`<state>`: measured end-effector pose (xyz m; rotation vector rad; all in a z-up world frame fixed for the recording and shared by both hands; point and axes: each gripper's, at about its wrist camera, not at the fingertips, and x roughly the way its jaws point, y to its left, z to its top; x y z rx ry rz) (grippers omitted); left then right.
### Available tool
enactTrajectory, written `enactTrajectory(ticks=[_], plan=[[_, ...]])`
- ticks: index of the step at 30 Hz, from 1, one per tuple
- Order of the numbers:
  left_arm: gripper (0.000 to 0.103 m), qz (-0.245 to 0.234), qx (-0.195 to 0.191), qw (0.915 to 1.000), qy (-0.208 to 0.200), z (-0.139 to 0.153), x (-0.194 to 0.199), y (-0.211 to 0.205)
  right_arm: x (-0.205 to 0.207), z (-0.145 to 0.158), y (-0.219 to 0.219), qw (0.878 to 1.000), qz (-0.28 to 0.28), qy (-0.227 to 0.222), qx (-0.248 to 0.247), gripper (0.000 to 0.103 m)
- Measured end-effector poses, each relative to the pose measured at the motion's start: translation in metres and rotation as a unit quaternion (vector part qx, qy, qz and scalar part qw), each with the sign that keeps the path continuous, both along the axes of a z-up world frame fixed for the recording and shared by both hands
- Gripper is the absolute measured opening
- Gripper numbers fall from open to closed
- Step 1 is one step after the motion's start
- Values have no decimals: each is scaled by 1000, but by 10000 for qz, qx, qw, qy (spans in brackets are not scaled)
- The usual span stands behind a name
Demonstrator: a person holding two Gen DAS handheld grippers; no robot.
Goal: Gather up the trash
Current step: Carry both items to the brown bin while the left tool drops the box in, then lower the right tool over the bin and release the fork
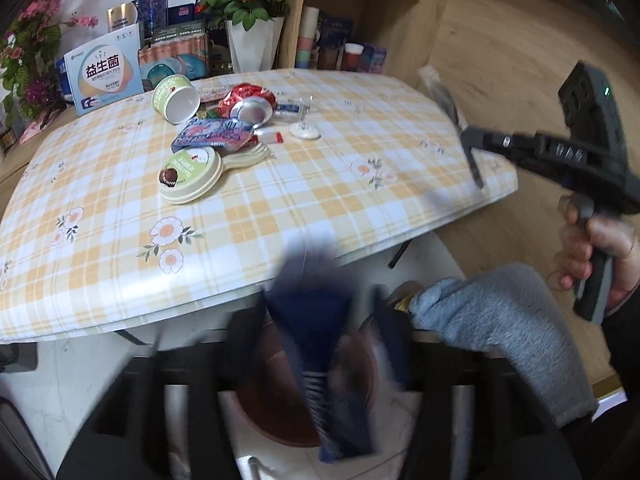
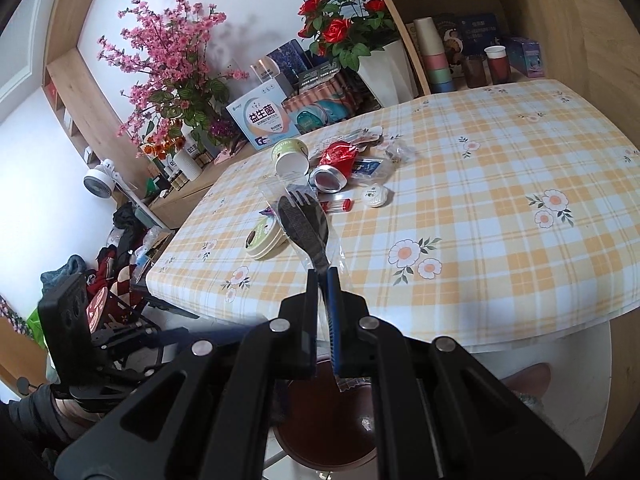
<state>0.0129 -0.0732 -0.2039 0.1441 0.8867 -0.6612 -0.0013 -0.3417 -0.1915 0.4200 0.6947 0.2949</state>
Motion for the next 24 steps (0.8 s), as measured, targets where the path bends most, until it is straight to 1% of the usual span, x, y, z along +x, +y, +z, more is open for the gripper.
enactTrajectory(ticks=[1, 2, 4, 6, 9, 12, 16, 18, 24], plan=[[71, 51, -64, 9999, -68, 5, 1, 3, 0, 0, 0, 10000, 12, -7, -1, 9], [73, 107, -77, 9998, -134, 8, 1, 4, 0, -1, 0, 10000, 25, -1, -3, 9], [83, 293, -98, 9991, -297, 18, 2, 11, -1, -1, 3, 10000, 86, -4, -16, 9], [91, 518, -225, 9974, -454, 30, 2, 22, -2, -2, 8, 9998, 174, 3, -36, 9], [96, 796, -390, 9941, -627, 46, 3, 36, -2, -6, 19, 9994, 327, 73, -117, 9], [97, 1259, -404, 9871, -899, 59, 3, 55, -4, -11, 29, 9987, 454, 167, -164, 9], [97, 1702, -507, 9782, -1076, 66, 5, 76, -4, -21, 44, 9973, 585, 363, -261, 9], [97, 1899, -560, 9743, -1075, 67, 6, 87, -5, -26, 51, 9964, 647, 463, -308, 9], [97, 2179, -628, 9682, -1054, 67, 5, 107, -9, -30, 69, 9935, 845, 594, -470, 9]])
